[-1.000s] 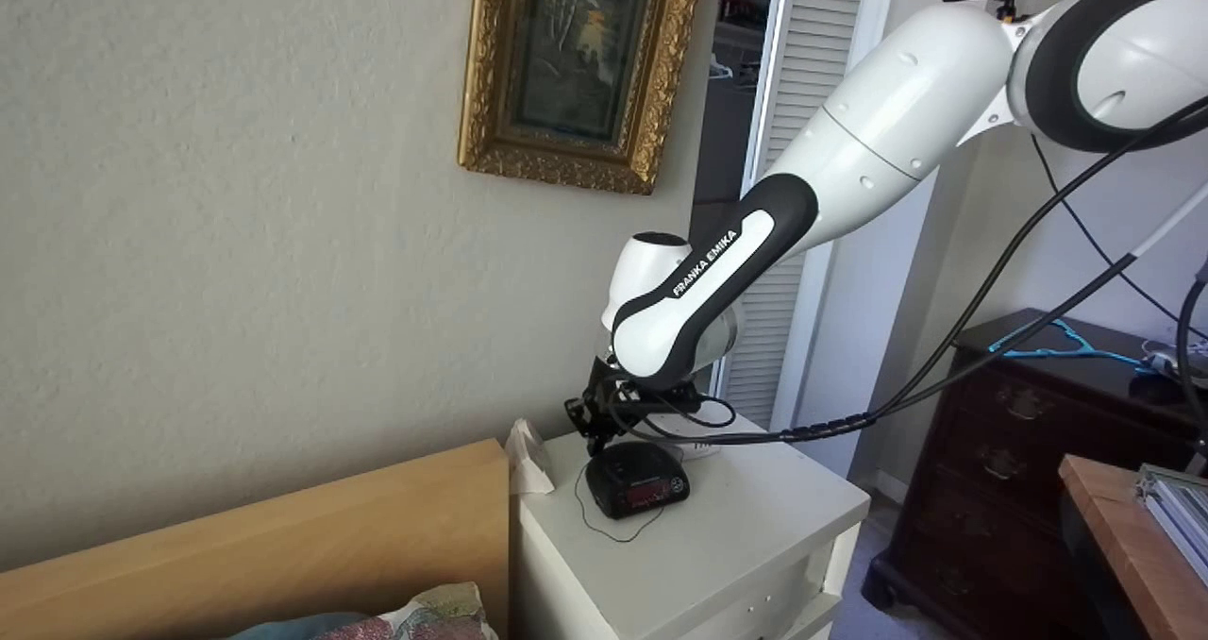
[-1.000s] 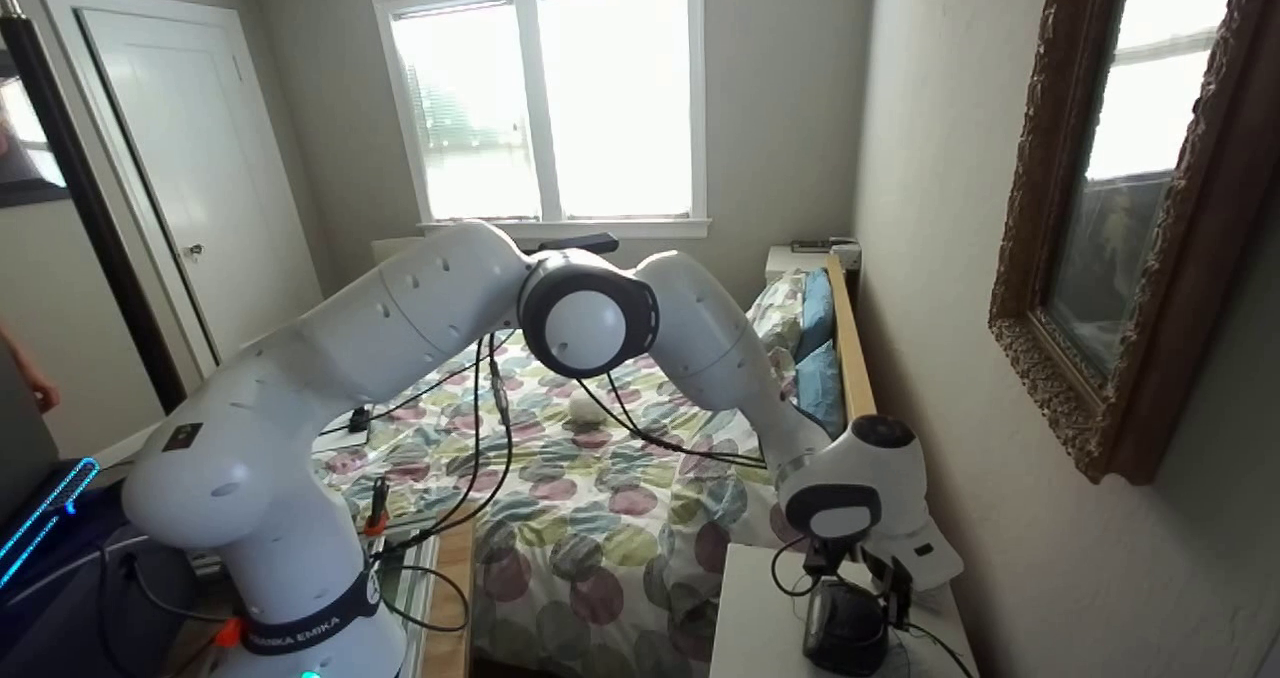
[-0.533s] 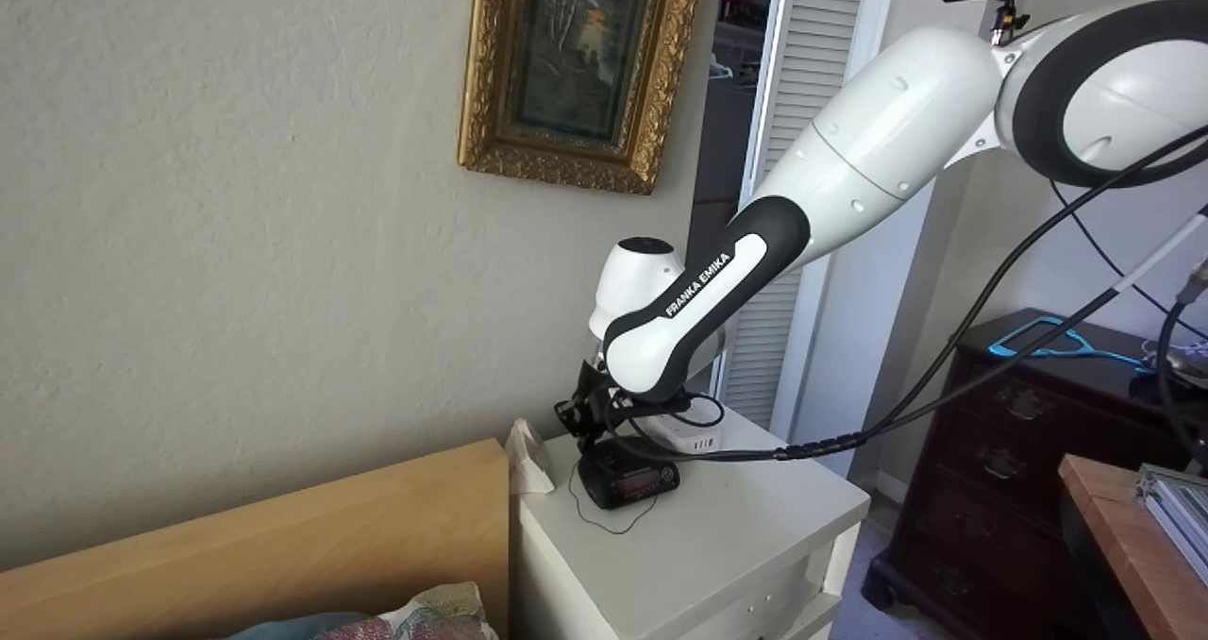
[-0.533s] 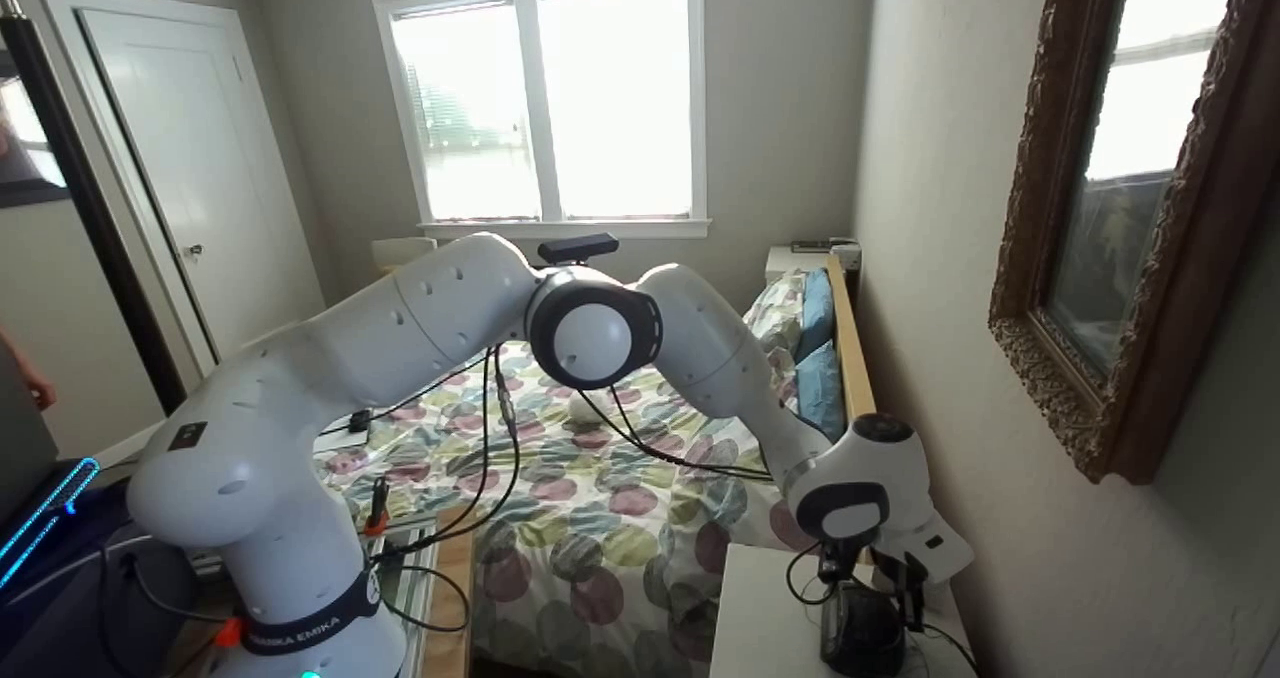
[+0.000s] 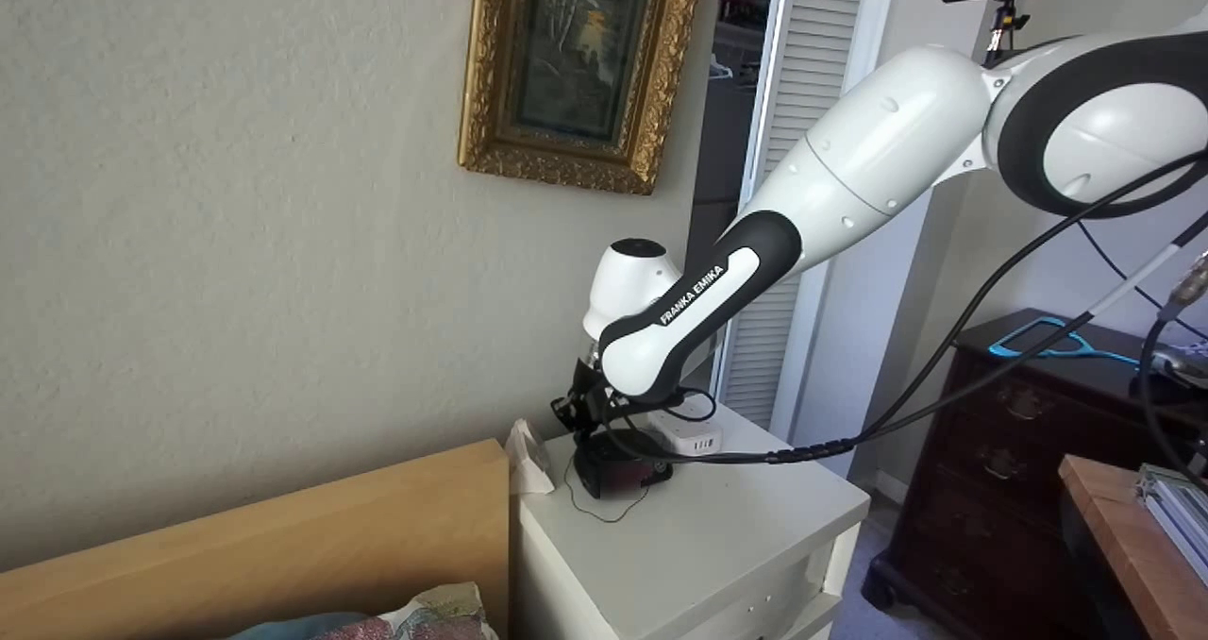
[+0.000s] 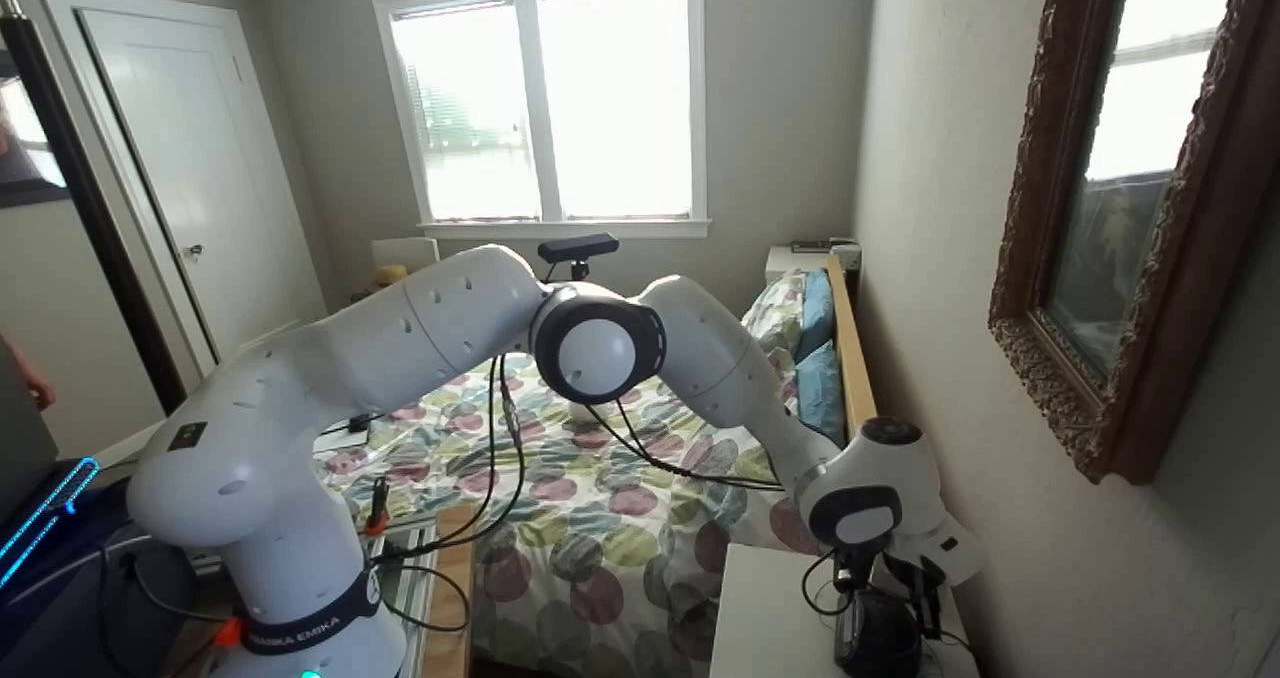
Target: Move the black object close to the wall and white device to the right
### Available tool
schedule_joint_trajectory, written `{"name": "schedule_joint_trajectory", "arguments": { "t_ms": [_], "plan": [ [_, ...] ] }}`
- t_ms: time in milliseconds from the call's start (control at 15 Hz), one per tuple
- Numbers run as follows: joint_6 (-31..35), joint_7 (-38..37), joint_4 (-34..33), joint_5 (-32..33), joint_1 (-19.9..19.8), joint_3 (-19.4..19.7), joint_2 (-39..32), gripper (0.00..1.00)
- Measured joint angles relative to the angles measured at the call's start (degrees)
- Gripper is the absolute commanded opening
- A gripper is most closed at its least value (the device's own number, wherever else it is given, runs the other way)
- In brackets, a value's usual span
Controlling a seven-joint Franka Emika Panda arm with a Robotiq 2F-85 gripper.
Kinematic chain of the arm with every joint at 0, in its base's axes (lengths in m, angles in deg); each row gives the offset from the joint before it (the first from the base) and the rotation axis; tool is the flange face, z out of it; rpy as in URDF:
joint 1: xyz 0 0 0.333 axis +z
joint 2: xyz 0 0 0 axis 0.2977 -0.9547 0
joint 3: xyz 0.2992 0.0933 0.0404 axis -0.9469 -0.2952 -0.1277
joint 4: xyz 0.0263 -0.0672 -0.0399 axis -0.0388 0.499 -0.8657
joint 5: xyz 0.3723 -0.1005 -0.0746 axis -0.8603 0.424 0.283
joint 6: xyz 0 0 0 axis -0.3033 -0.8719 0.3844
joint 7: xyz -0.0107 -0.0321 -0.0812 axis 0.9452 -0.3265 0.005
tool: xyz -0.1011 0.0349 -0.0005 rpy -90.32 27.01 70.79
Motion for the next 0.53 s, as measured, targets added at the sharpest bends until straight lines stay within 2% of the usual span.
{"name": "schedule_joint_trajectory", "arguments": {
  "t_ms": [133,200,533],
  "plan": [
    [-0.56,0.37,-0.75,0.1,-0.01,0.14,-0.38,0.01],
    [-0.78,0.46,-1.07,0.18,-0.01,0.21,-0.54,0.26],
    [-1.88,0.5,-1.99,0.42,-0.07,0.51,-1.49,0.58]
  ]
}}
